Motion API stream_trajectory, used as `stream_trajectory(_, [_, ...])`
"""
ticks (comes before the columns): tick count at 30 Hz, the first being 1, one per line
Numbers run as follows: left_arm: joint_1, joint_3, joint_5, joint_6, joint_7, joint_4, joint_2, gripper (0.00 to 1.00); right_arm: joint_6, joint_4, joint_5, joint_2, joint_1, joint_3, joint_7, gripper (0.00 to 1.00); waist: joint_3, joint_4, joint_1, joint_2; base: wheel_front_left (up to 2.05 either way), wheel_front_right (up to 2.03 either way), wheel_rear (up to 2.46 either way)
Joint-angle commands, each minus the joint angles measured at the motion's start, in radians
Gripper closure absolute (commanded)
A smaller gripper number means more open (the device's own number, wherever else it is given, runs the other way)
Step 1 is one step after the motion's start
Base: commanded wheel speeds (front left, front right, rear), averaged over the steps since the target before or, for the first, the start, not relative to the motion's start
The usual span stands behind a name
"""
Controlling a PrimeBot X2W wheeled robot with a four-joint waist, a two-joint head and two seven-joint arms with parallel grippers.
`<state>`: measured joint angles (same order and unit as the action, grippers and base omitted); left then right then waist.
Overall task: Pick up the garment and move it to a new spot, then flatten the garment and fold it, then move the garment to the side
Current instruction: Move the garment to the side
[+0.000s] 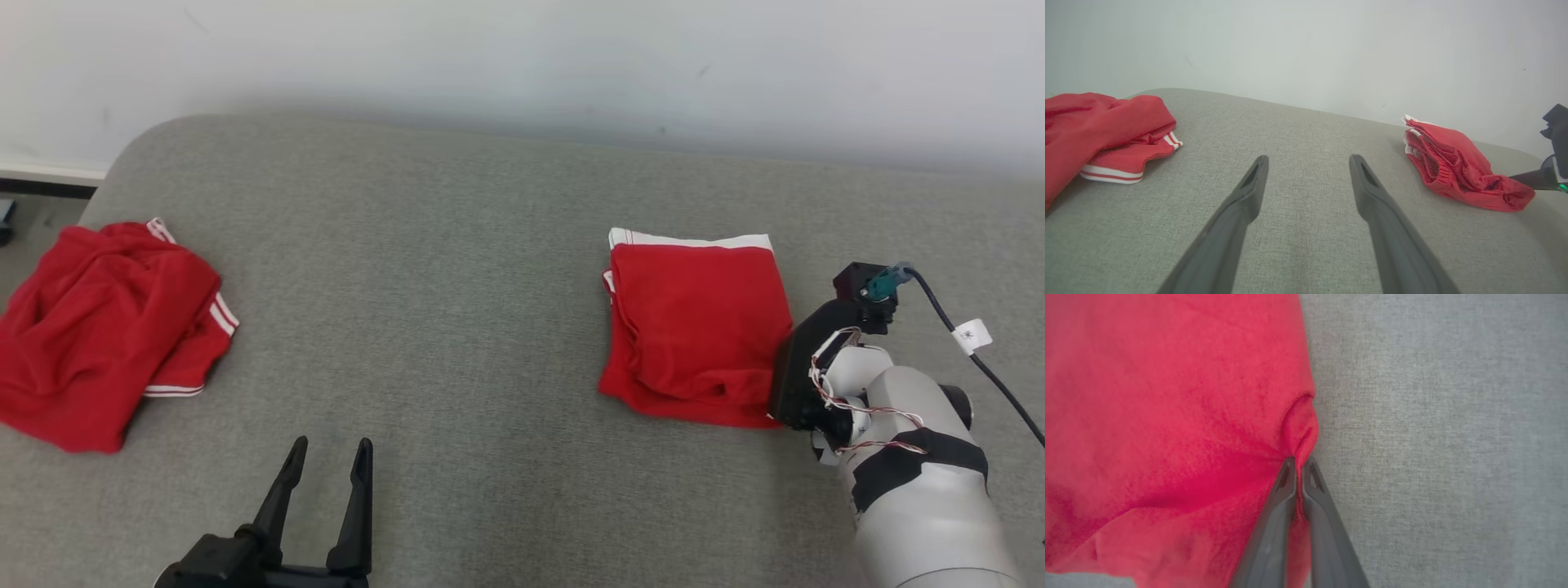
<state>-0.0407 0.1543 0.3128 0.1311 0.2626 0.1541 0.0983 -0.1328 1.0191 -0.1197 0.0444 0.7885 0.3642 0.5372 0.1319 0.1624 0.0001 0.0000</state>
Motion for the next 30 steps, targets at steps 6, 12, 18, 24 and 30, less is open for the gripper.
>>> stream_trajectory(6, [0.016,-0.018,0.000,-0.002,0.004,-0.016,0.007,0.00,0.003,-0.080,-0.090,0.043,-0.033,0.022,-0.029,1.00,0.000,-0.081,-0.0001,0.0000,0.00,0.00,0.00])
stream_trajectory(12, [0.004,-0.019,-0.001,-0.002,0.004,-0.036,0.020,0.00,0.003,-0.198,-0.152,0.172,-0.092,0.028,-0.036,1.00,0.030,-0.118,-0.0001,0.0000,0.00,0.00,0.00])
stream_trajectory(18, [-0.027,-0.003,-0.011,-0.002,0.004,-0.053,0.038,0.00,0.003,-0.293,-0.225,0.286,-0.152,0.059,-0.064,1.00,0.079,-0.131,-0.0001,0.0000,0.00,0.00,0.00])
stream_trajectory(24, [-0.058,0.005,-0.012,-0.002,0.004,-0.076,0.056,0.00,0.003,-0.341,-0.292,0.369,-0.191,0.100,-0.137,1.00,0.133,-0.130,-0.0001,0.0000,0.00,0.00,0.00])
stream_trajectory(30, [-0.068,0.012,-0.017,-0.002,0.004,-0.080,0.063,0.00,0.003,-0.408,-0.300,0.379,-0.259,0.135,-0.229,1.00,0.146,-0.140,-0.0001,0.0000,0.00,0.00,0.00])
